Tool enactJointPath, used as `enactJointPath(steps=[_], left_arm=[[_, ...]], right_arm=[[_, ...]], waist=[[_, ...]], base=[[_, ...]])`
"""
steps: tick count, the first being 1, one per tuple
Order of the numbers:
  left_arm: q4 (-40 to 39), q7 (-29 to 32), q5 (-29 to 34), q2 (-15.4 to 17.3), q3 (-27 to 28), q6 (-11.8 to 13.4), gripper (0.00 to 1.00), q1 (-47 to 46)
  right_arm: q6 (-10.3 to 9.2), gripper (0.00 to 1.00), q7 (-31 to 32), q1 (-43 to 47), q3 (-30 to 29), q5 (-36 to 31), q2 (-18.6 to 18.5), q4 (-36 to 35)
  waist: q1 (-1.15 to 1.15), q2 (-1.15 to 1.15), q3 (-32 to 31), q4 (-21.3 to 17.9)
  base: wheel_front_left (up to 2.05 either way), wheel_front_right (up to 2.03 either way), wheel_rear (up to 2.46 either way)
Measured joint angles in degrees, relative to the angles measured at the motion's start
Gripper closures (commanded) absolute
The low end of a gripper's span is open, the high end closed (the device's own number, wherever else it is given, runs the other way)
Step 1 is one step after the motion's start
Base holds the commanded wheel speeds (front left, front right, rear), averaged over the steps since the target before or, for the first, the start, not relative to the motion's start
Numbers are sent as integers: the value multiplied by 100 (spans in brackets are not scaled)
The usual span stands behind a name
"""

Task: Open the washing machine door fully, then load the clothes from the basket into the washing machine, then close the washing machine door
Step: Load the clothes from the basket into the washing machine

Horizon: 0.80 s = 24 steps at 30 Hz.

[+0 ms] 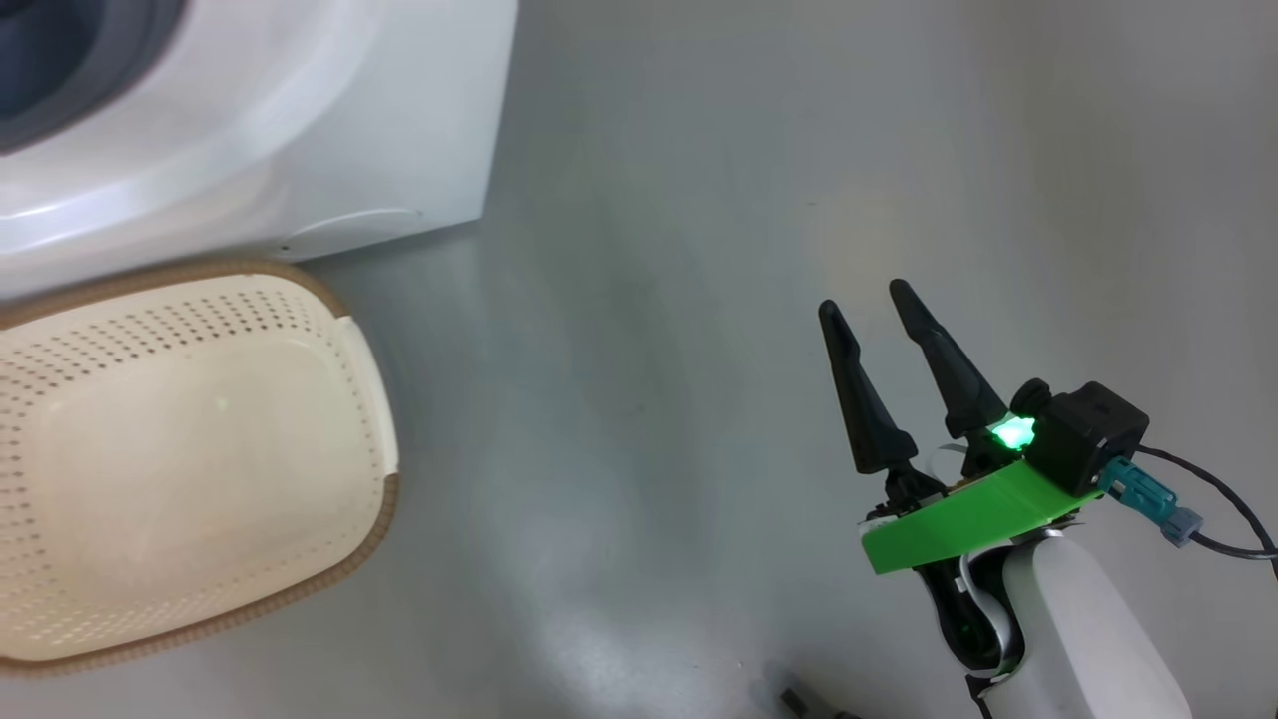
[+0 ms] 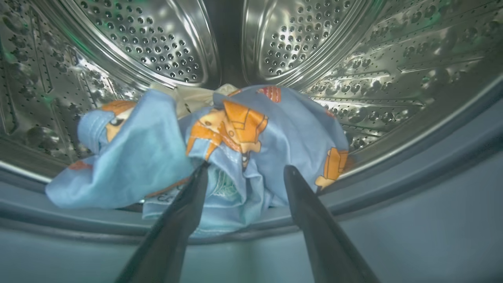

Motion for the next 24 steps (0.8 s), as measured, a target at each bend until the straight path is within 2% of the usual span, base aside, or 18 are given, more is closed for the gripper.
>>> enactJointPath(steps=[6, 9, 15, 24], left_arm=[[-312, -122, -241, -33, -154, 0, 0, 492], [-691, -158, -241, -16, 9, 0, 0, 738], [-1525, -162, 272, -49, 822, 0, 0, 1615], [-2551, -163, 1080, -597, 1809, 0, 0, 2995]], right_arm=[[-1, 0, 0, 35, -142, -119, -1, 18], [-1, 0, 0, 39, -225, -222, 0, 33], [-1, 0, 0, 240, -349, -374, -2, 88], [-1, 0, 0, 576, -480, -374, -176, 156]], waist=[[0, 0, -138, 164], [0, 0, -224, 251], [0, 0, -484, 386], [0, 0, -989, 624]], base=[[0, 0, 0], [0, 0, 0], [0, 0, 0], [0, 0, 0]])
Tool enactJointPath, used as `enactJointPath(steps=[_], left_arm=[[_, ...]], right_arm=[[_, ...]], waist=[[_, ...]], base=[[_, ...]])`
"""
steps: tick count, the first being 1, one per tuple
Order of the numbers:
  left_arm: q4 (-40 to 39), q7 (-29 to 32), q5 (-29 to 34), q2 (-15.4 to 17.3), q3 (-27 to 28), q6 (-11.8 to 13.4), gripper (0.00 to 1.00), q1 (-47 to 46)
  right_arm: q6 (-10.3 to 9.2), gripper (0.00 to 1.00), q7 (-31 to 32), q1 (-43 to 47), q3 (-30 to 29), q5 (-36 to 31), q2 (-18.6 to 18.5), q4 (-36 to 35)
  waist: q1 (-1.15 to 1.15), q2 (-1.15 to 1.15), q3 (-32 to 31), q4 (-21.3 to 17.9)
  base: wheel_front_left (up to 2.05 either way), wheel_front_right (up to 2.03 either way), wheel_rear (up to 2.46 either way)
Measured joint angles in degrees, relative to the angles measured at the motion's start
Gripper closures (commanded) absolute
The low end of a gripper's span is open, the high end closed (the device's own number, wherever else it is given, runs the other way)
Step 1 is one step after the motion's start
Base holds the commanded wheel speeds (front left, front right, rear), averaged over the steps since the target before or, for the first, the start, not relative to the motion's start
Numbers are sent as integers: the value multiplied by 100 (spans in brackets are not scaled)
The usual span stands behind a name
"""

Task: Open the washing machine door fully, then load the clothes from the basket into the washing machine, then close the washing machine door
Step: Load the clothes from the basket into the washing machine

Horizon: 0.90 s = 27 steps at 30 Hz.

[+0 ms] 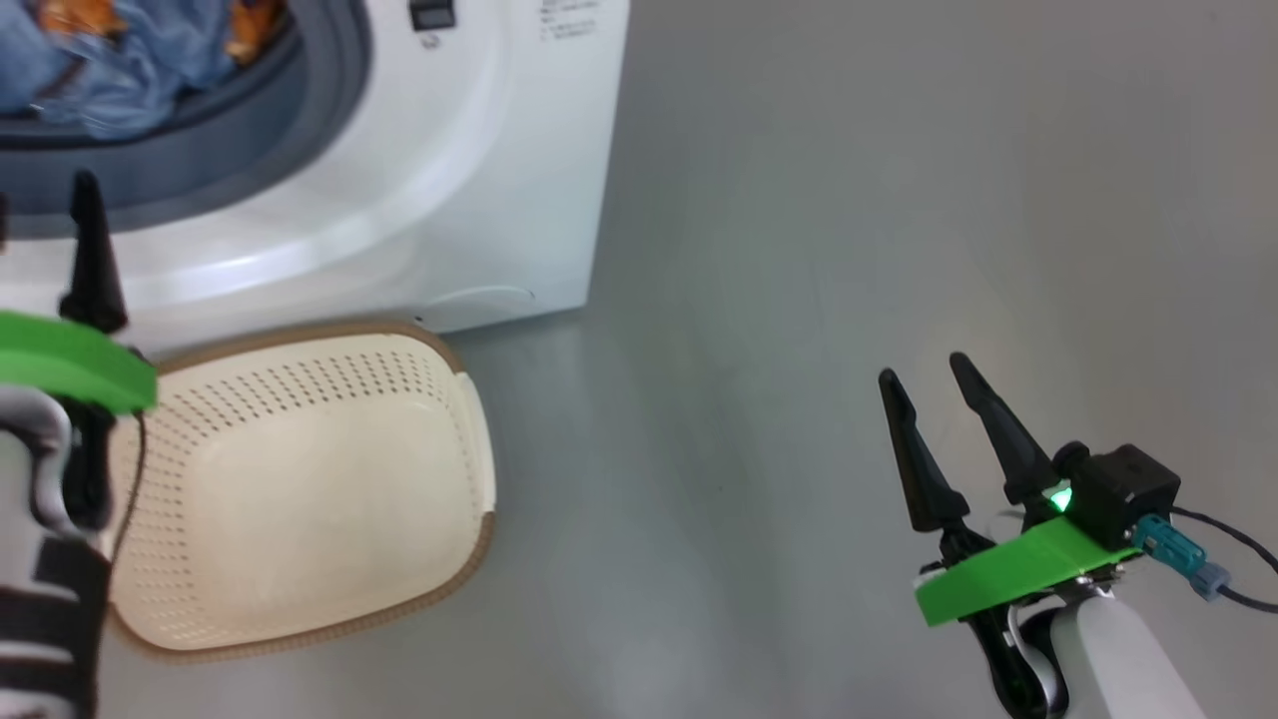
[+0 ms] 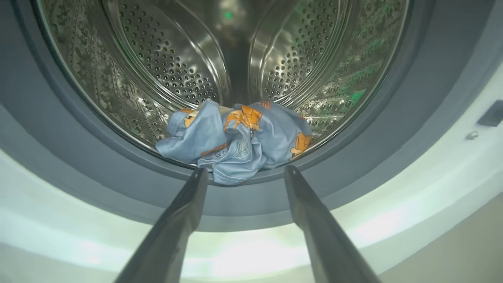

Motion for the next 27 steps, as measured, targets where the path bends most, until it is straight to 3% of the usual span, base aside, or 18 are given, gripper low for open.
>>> enactJointPath(steps=[13, 27], left_arm=[[-1077, 1, 595, -554, 659, 0, 0, 1585], [-1924, 1, 840, -967, 1354, 0, 0, 3373]], right_arm=[[0, 0, 1, 426, -176, 0, -263, 46], [0, 0, 1, 900, -210, 9, -444, 86]], waist=[[0, 0, -664, 367], [0, 0, -1373, 589]], base=[[0, 0, 0], [0, 0, 0]])
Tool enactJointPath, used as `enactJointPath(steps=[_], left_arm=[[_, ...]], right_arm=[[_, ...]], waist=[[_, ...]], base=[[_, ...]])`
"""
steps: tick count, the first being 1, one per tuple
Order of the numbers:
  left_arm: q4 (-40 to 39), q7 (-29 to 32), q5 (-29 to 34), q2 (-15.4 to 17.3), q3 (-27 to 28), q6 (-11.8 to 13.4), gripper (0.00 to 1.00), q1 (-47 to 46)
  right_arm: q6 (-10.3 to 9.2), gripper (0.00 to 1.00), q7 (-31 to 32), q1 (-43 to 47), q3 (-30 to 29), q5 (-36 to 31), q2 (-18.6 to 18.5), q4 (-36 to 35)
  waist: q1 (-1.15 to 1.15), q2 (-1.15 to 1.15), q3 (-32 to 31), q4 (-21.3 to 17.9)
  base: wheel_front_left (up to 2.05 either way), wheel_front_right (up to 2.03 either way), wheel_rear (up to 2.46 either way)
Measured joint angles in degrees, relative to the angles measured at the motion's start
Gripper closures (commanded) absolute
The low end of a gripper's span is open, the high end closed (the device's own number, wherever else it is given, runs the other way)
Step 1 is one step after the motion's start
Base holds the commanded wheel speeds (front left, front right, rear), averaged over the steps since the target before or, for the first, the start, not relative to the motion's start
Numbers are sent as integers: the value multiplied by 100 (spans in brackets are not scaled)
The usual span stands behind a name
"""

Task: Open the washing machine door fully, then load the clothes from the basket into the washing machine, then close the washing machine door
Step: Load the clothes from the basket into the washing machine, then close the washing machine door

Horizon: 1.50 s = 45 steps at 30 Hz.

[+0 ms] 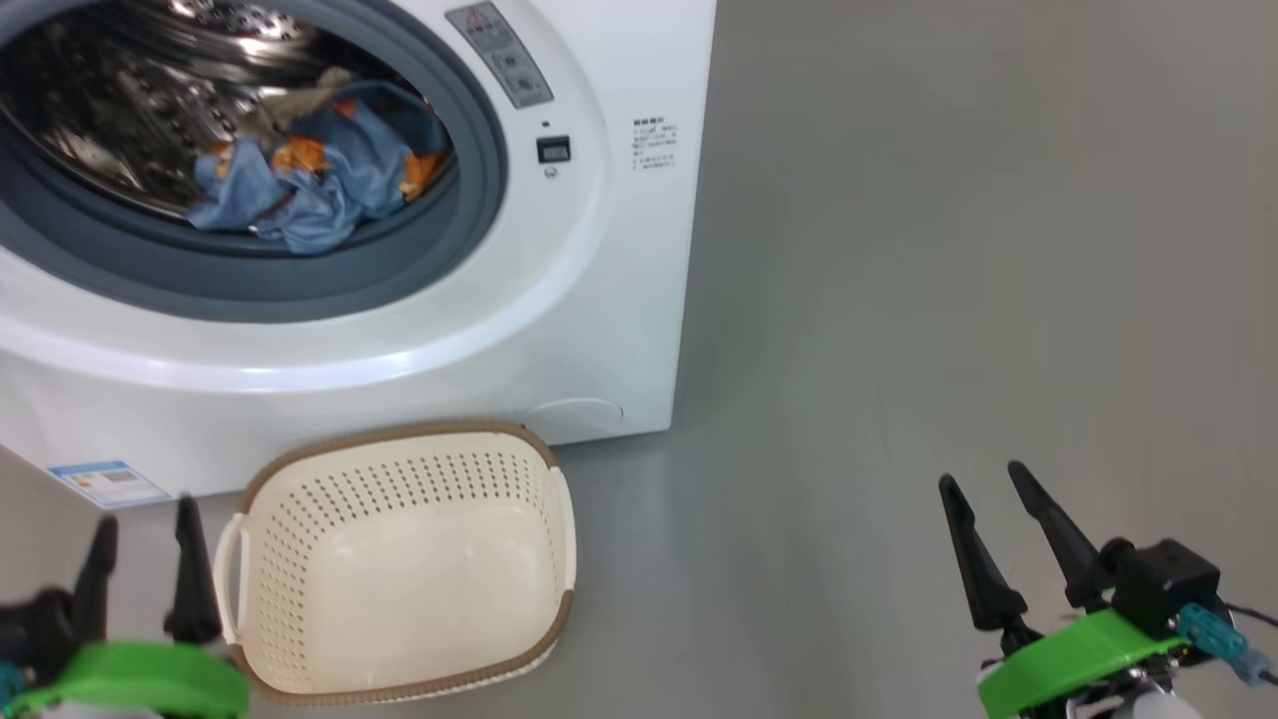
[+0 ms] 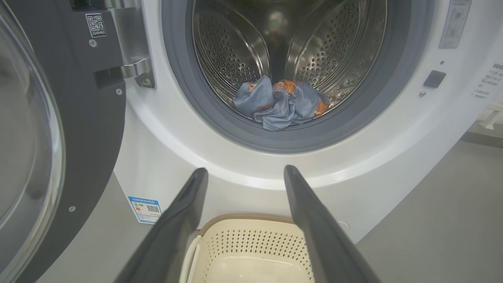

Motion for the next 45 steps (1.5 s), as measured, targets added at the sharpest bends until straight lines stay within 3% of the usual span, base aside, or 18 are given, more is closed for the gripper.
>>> enactJointPath(steps=[13, 45], left_arm=[[-584, 0, 220, -218, 49, 0, 0, 1113], [-758, 0, 320, -309, 210, 0, 0, 1124]], right_arm=[[0, 0, 0, 525, -87, 2, -82, 25], [0, 0, 0, 543, -132, 7, -78, 8]], waist=[[0, 0, -510, 44], [0, 0, -464, 44]], base=[[0, 0, 0], [-10, 10, 0]])
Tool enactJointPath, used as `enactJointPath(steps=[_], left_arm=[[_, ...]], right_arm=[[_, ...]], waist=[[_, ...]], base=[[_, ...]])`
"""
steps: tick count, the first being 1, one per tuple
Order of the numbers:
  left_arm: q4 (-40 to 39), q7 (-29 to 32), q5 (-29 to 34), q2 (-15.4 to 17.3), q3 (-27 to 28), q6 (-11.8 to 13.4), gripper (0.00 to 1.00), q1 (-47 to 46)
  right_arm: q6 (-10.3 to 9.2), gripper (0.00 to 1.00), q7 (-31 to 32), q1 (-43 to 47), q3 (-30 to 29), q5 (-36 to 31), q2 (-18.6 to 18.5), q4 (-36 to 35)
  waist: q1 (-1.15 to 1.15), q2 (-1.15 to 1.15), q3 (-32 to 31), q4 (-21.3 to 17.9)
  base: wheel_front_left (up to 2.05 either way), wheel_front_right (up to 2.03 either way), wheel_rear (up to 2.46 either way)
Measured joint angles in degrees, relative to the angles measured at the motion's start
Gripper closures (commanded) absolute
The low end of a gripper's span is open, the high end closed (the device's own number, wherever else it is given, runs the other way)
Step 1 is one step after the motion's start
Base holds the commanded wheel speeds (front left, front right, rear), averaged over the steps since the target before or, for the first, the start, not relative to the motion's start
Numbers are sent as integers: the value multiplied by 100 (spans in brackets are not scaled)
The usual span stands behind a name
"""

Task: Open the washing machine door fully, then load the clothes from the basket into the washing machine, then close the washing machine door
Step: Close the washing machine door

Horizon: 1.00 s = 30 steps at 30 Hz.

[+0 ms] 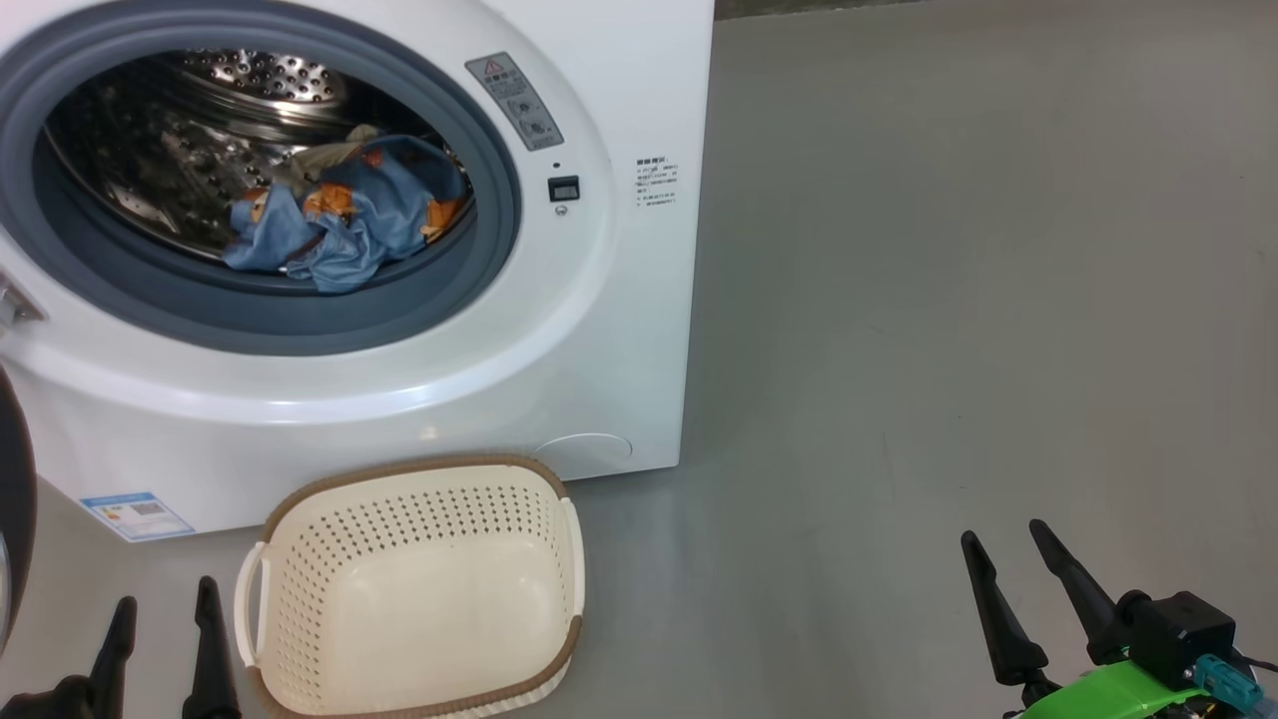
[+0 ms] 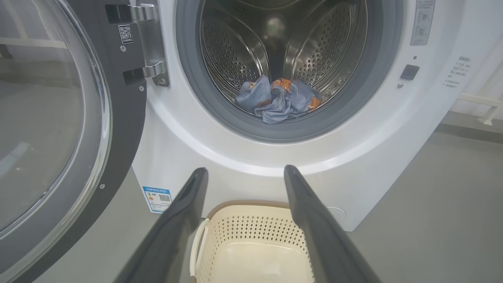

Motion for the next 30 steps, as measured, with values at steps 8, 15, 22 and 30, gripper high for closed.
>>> enactJointPath(steps=[8, 15, 22, 30], left_arm=[[-14, 0, 29, -34, 26, 0, 0, -1], [-83, 0, 21, -44, 19, 0, 0, 2], [-89, 0, 16, -44, -27, 0, 0, 2], [-88, 0, -30, -48, -44, 0, 0, 2]], right_arm=[[0, 0, 0, -1, 1, 0, 0, 1], [0, 0, 0, 0, 0, 0, 0, 0], [0, 0, 0, 0, -5, 0, 0, -3], [0, 0, 0, 0, 1, 0, 0, -9]], waist=[[0, 0, -66, 6], [0, 0, -89, 24], [0, 0, -96, 63], [0, 0, -114, 206]], base=[[-137, 137, 0], [-97, 97, 0], [-14, 14, 0], [0, 0, 0]])
